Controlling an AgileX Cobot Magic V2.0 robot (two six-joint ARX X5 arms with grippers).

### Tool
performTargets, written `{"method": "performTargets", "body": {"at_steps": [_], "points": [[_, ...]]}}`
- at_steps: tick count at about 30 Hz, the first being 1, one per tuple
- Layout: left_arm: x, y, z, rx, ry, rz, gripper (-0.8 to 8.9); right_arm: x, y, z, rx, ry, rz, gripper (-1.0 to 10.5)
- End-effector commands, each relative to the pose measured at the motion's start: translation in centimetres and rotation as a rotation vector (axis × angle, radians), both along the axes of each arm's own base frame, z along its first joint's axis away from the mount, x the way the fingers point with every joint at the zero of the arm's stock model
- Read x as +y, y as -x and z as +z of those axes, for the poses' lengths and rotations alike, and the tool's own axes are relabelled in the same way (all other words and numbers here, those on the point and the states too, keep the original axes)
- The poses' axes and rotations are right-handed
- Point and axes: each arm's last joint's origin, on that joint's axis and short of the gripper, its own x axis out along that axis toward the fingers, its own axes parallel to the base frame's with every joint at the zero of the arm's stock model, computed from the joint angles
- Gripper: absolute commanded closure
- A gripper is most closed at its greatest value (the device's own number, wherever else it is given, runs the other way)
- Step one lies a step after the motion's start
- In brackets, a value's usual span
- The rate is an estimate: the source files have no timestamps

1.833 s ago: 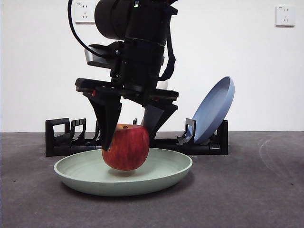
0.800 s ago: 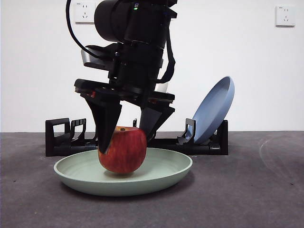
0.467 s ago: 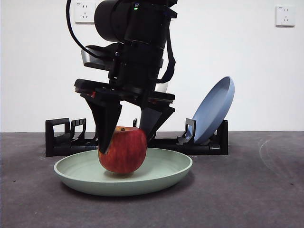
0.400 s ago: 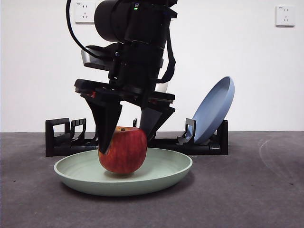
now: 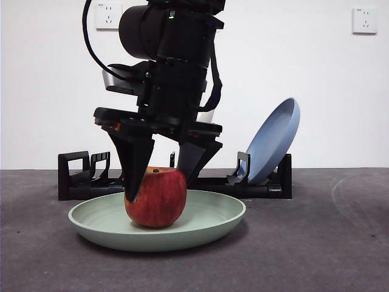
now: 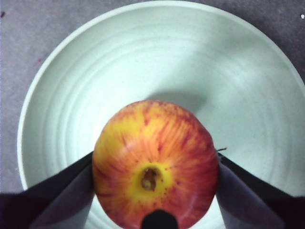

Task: Take the green plate from the plate rack,put the plate on the table,take the apple from the table,put the apple in the plate

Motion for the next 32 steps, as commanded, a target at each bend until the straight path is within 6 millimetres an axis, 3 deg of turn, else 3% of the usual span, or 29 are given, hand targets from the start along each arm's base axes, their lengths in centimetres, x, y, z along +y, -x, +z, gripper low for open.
{"method": "performTargets", "body": {"at_steps": [1, 5, 8, 24, 28, 32], "points": [[0.0, 0.0, -0.1, 0.000, 0.009, -0.001, 6.48, 0.2, -0.2, -1.4, 0.021, 0.026, 0.010, 9.1], [0.0, 0.0, -0.1, 0.000, 0.008, -0.001, 6.48, 0.0, -0.3, -1.5, 0.024, 0.030, -0.007, 6.0], [0.0, 0.0, -0.1, 0.000, 0.008, 0.000, 6.48, 0.0, -0.3, -1.5, 0.023, 0.028, -0.008, 5.0], [0.0, 0.0, -0.1, 0.000, 0.008, -0.001, 6.48, -0.2, -0.2, -0.9, 0.043, 0.048, -0.032, 5.0], [0.0, 0.0, -0.1, 0.000, 0.008, -0.001, 6.48, 0.0, -0.4, 1.4, 0.060, 0.068, -0.028, 5.0], [0.0, 0.0, 0.0, 0.001, 0.009, 0.000, 6.48, 0.0, -0.3, 5.9, 0.082, 0.070, 0.004, 5.0]]}}
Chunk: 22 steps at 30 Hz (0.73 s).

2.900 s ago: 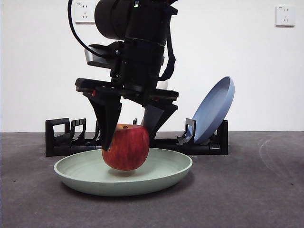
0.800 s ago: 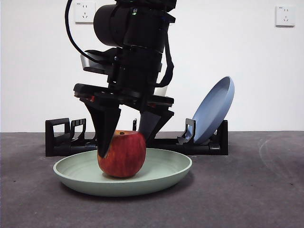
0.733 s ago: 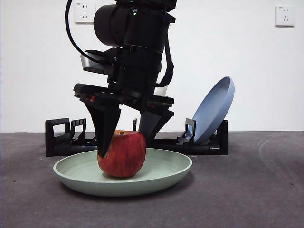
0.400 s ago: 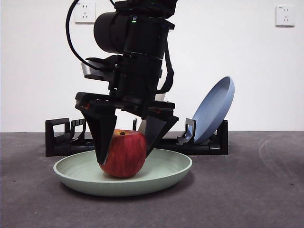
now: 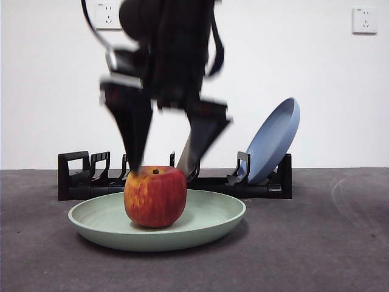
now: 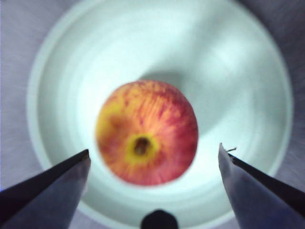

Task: Take the green plate from the plate rack,put the plate on the table,take the apple from the table,put the apple in the plate

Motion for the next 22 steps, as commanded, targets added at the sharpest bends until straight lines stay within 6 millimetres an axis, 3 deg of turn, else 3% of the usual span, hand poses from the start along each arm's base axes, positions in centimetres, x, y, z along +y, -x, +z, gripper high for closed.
{"method": "performTargets", "body": {"at_steps": [1, 4, 8, 13, 18, 22], "points": [[0.0, 0.0, 0.0, 0.001, 0.010, -0.001, 6.48, 0.0, 0.0, 3.0, 0.011, 0.004, 0.022, 5.0], [0.0, 0.0, 0.0, 0.004, 0.012, 0.001, 6.48, -0.5, 0.4, 6.4, 0.009, 0.008, 0.045, 5.0], [0.0, 0.0, 0.0, 0.008, 0.017, 0.003, 6.48, -1.7, 1.7, 10.5, -0.023, -0.114, 0.082, 5.0], [-0.4, -0.4, 0.1, 0.017, 0.012, 0.010, 6.48, -4.8, 4.6, 14.7, -0.079, -0.206, 0.089, 5.0], [-1.2, -1.2, 0.6, -0.002, -0.007, 0.078, 6.53, -8.8, 7.9, 16.2, -0.115, -0.216, 0.077, 5.0], [-2.3, -2.0, 1.0, -0.004, -0.025, 0.108, 6.53, -12.3, 10.7, 15.8, -0.155, -0.170, 0.014, 5.0]]}}
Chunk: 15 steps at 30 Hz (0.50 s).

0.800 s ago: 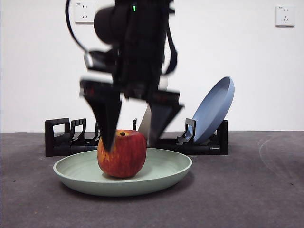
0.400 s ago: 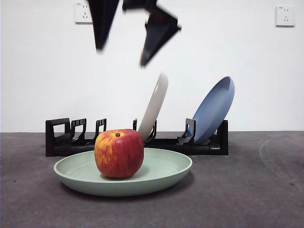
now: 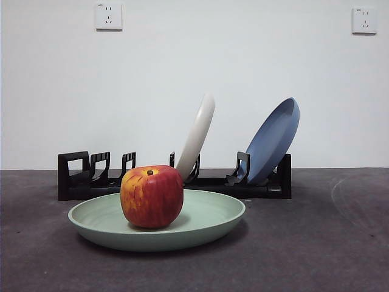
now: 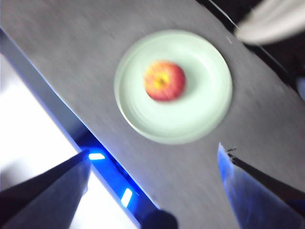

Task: Take the green plate from the plate rack,put the plate on the table,take the apple from the table,put the apple in the plate

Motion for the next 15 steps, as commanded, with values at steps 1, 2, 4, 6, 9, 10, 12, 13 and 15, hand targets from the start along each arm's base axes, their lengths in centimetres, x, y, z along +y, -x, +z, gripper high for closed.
{"method": "performTargets", "body": {"at_steps": [1, 2, 4, 6, 9, 10, 12, 13, 15], "points": [[-0.9, -0.7, 0.3, 0.005, -0.003, 0.006, 6.53, -2.2, 1.8, -1.1, 0.020, 0.047, -0.051, 5.0], [-1.3, -1.0, 0.4, 0.009, -0.012, 0.013, 6.53, -3.1, 2.6, -1.3, 0.023, 0.044, -0.059, 5.0], [-2.1, -1.7, 0.4, 0.019, -0.052, 0.045, 6.53, -4.7, 4.0, -1.6, 0.024, 0.033, -0.073, 5.0], [-3.1, -2.6, 0.3, 0.046, -0.112, 0.073, 6.53, -6.1, 5.3, -1.9, 0.021, 0.016, -0.093, 5.0], [-4.8, -3.8, 0.0, 0.101, -0.194, 0.072, 6.56, -7.8, 6.6, -1.9, -0.002, -0.009, -0.127, 5.0], [-5.3, -4.1, -0.1, 0.116, -0.216, 0.072, 6.56, -8.2, 7.0, -1.8, -0.014, -0.017, -0.134, 5.1], [-6.3, -4.9, -0.3, 0.148, -0.261, 0.072, 6.59, -9.0, 7.7, -1.5, -0.032, -0.039, -0.135, 5.4], [-6.8, -5.2, -0.4, 0.161, -0.278, 0.072, 6.66, -9.3, 7.9, -1.4, -0.037, -0.050, -0.133, 6.2], [-7.6, -5.8, -0.6, 0.184, -0.303, 0.063, 8.22, -9.9, 8.4, -1.1, -0.052, -0.070, -0.128, 9.6]]}}
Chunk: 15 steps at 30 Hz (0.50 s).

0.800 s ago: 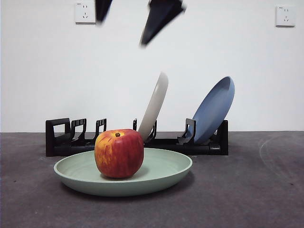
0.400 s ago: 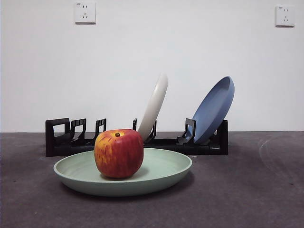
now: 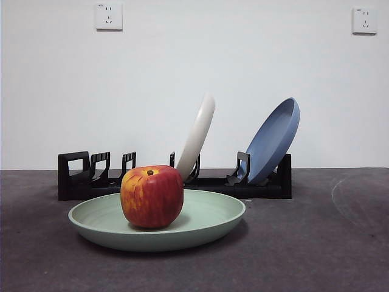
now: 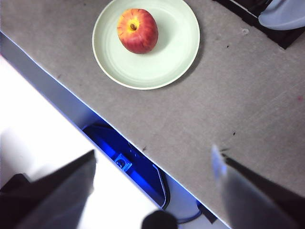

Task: Take the green plate from the plate rack,put the plate on the table,take the apple from the table,put the apple in the plate

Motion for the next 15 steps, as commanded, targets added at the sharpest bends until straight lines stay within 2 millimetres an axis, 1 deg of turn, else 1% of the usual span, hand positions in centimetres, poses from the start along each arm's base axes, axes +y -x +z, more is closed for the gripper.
{"method": "performTargets", "body": {"at_steps": [1, 2, 7, 15], "points": [[-0.8, -0.6, -0.3, 0.027, -0.019, -0.001, 8.19, -0.6, 0.6, -0.2, 0.010, 0.006, -0.005, 9.4], [-1.1, -0.8, -0.3, 0.037, -0.027, -0.005, 8.22, -0.8, 0.7, -0.1, 0.003, -0.001, -0.004, 9.7], [-2.2, -1.5, -0.6, 0.071, -0.043, -0.010, 8.22, -1.5, 1.3, 0.3, -0.015, -0.022, -0.004, 9.6], [-2.4, -1.6, -0.7, 0.082, -0.036, 0.002, 8.21, -1.7, 1.5, 0.4, -0.039, -0.019, -0.010, 9.6]]}}
